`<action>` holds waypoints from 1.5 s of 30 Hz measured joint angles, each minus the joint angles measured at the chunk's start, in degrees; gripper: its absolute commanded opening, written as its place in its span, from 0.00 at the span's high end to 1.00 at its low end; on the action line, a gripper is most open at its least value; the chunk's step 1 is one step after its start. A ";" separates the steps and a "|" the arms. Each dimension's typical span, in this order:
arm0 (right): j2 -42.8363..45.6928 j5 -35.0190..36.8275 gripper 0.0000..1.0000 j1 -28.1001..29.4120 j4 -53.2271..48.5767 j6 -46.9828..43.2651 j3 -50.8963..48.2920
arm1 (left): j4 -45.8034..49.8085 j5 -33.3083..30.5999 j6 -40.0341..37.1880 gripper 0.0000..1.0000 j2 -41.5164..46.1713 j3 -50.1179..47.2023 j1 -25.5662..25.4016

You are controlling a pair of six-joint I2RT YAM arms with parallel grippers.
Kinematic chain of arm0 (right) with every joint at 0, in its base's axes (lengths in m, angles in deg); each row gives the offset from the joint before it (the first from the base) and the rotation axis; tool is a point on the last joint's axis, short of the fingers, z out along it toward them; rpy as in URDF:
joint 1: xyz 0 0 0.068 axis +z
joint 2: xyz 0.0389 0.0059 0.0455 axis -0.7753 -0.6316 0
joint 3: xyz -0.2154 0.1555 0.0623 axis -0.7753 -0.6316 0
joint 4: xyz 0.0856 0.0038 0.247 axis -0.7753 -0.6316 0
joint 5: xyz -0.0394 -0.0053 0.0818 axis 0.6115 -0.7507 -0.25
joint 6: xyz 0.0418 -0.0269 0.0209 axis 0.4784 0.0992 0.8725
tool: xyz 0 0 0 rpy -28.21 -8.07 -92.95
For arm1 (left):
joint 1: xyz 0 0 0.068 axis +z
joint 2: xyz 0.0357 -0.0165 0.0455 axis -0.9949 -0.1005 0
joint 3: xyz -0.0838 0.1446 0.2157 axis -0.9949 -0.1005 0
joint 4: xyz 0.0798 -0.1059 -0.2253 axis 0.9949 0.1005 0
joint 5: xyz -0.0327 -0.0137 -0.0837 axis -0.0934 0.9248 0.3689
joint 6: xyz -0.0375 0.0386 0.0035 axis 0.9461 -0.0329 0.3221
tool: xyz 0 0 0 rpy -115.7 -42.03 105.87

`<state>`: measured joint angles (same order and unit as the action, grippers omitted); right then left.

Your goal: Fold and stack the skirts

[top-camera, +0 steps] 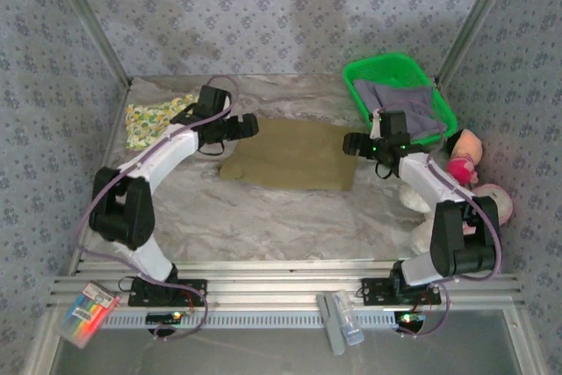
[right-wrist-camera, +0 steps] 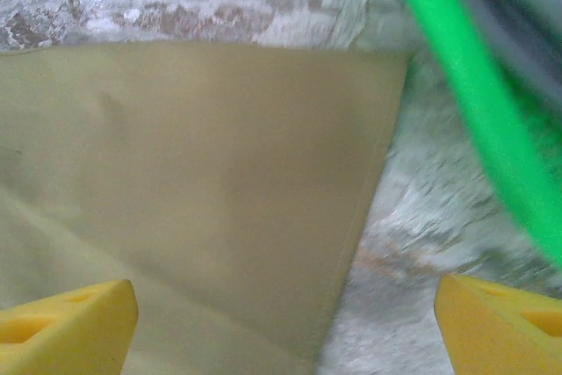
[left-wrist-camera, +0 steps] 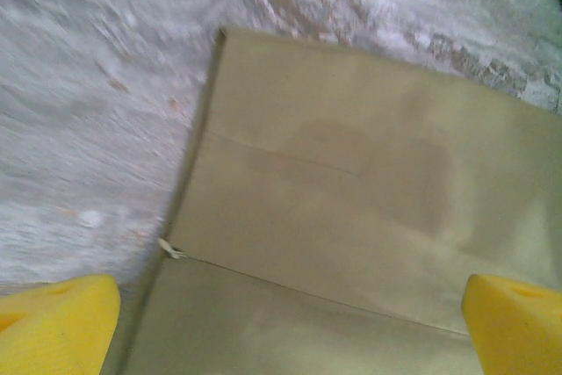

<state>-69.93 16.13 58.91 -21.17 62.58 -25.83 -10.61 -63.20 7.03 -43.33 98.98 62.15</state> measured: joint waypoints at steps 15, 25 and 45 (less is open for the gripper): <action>-2.34 -5.18 0.09 4.39 4.04 7.02 -1.73 | 17.27 0.96 -8.31 0.18 -32.68 36.26 2.14; -0.63 -5.01 0.00 4.39 4.92 7.82 -4.09 | 26.93 0.15 -17.81 0.26 -49.46 61.77 2.58; -0.35 -4.28 0.01 3.52 -0.28 0.44 -1.33 | 13.60 2.45 -18.64 1.00 -34.45 30.82 3.96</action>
<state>-70.28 11.85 62.43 -21.46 63.02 -27.16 2.98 -60.75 -11.62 -77.78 129.79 66.10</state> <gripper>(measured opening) 0.996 0.056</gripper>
